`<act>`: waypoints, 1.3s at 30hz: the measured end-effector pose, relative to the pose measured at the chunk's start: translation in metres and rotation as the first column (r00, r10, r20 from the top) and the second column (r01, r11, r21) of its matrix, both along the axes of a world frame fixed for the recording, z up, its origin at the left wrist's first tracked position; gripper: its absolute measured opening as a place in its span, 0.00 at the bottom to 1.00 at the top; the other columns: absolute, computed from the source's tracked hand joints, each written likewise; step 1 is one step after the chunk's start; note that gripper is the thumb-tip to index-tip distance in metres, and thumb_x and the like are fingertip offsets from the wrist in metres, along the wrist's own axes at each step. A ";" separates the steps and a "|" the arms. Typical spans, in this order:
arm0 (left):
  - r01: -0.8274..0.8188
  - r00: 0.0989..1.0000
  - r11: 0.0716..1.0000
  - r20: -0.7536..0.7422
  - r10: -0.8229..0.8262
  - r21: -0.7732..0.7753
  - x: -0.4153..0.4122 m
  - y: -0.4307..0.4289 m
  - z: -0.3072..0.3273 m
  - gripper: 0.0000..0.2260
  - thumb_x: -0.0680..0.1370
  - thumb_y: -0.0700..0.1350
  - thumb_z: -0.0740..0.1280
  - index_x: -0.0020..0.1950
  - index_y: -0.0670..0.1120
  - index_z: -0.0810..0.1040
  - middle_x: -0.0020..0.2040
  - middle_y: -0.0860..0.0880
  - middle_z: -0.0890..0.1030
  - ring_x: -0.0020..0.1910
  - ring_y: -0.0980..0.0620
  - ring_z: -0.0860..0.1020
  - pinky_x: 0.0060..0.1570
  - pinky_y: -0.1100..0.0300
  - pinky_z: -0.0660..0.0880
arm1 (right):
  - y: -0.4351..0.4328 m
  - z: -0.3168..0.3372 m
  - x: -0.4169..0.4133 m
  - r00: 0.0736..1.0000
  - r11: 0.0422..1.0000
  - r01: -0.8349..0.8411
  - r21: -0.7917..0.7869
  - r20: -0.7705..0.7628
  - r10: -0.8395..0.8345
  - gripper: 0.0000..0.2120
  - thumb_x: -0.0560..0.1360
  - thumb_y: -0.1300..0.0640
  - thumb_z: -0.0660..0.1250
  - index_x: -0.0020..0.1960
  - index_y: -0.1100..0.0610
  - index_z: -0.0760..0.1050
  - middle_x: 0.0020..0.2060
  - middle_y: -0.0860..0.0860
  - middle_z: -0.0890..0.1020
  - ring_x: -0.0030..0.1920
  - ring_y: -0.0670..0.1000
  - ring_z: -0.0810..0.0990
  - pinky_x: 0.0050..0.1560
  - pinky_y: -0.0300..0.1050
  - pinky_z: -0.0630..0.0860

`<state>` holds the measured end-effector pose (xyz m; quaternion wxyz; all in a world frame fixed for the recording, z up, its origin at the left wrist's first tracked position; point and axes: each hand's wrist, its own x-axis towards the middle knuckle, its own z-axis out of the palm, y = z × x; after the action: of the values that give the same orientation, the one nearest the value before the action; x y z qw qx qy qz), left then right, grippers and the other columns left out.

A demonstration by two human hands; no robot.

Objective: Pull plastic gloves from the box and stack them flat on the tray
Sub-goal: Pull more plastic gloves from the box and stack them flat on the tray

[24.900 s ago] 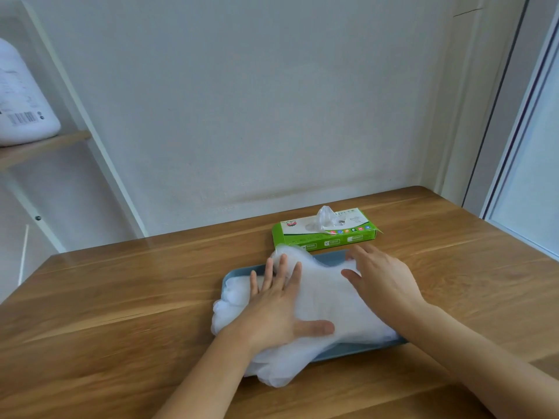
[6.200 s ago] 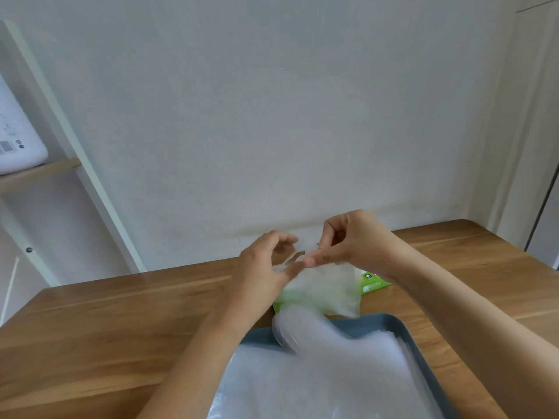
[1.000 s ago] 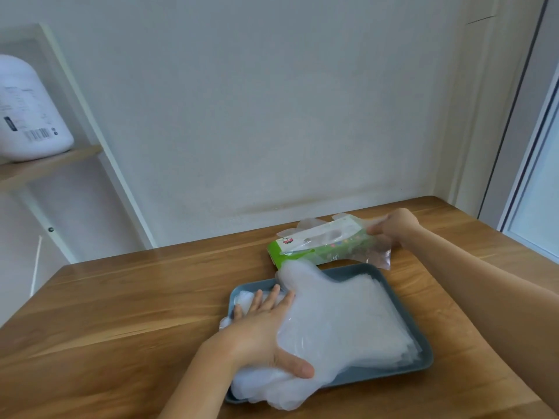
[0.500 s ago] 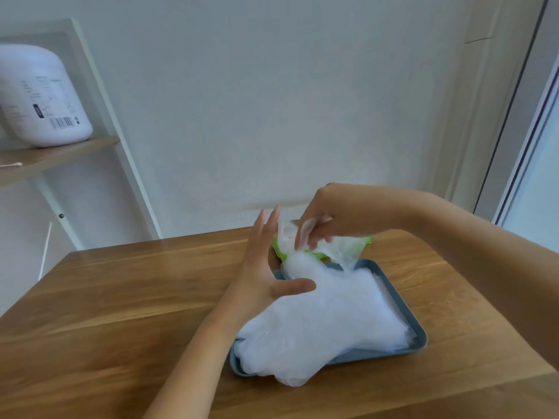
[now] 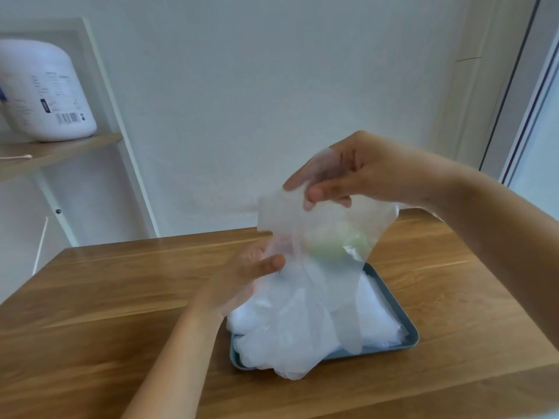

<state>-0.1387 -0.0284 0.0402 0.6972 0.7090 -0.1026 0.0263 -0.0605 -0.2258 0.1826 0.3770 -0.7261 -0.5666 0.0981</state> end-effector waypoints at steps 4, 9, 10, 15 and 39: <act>-0.116 0.993 0.971 -0.028 0.113 -0.211 -0.003 0.014 0.005 0.10 0.68 0.49 0.77 0.32 0.44 0.84 0.32 0.49 0.82 0.34 0.55 0.81 0.39 0.65 0.78 | 0.000 -0.019 0.009 0.947 0.959 0.236 0.156 -0.260 -0.190 0.10 0.73 0.65 0.69 0.53 0.56 0.82 0.35 0.48 0.85 0.25 0.42 0.69 0.31 0.31 0.68; -0.210 0.963 0.969 -0.202 0.180 -0.133 -0.011 0.028 0.010 0.23 0.77 0.39 0.62 0.21 0.46 0.78 0.23 0.52 0.76 0.24 0.59 0.76 0.31 0.68 0.76 | 0.000 -0.073 0.023 0.767 0.885 0.465 0.016 -0.507 -0.393 0.09 0.74 0.65 0.69 0.53 0.61 0.81 0.34 0.50 0.83 0.22 0.40 0.69 0.25 0.29 0.68; -0.261 0.937 0.961 -0.264 0.230 -0.089 -0.010 0.032 0.008 0.23 0.78 0.38 0.62 0.22 0.45 0.80 0.25 0.51 0.78 0.27 0.59 0.78 0.35 0.68 0.78 | -0.001 -0.084 0.026 0.751 0.876 0.483 -0.012 -0.508 -0.422 0.08 0.74 0.65 0.69 0.52 0.60 0.82 0.35 0.51 0.83 0.22 0.41 0.70 0.26 0.30 0.69; -0.256 0.835 0.949 -0.453 0.313 0.184 -0.006 0.039 0.002 0.11 0.79 0.42 0.66 0.49 0.33 0.81 0.32 0.46 0.82 0.28 0.56 0.78 0.34 0.64 0.79 | -0.004 -0.140 0.041 0.748 0.830 0.535 -0.157 -0.367 -0.552 0.03 0.74 0.64 0.70 0.46 0.62 0.82 0.32 0.53 0.82 0.21 0.43 0.71 0.26 0.33 0.70; 0.014 0.992 0.361 -0.058 0.113 0.932 0.021 -0.047 -0.060 0.32 0.81 0.57 0.58 0.80 0.48 0.48 0.80 0.53 0.48 0.78 0.57 0.47 0.72 0.65 0.43 | -0.019 -0.189 0.043 0.735 0.775 0.621 -0.117 0.432 -0.523 0.24 0.76 0.45 0.65 0.69 0.50 0.67 0.66 0.45 0.69 0.65 0.47 0.68 0.63 0.39 0.65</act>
<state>-0.1178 -0.0755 -0.0199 0.1788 0.9816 -0.0389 -0.0551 -0.0177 -0.2445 -0.0066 0.1772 -0.9123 -0.3573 -0.0927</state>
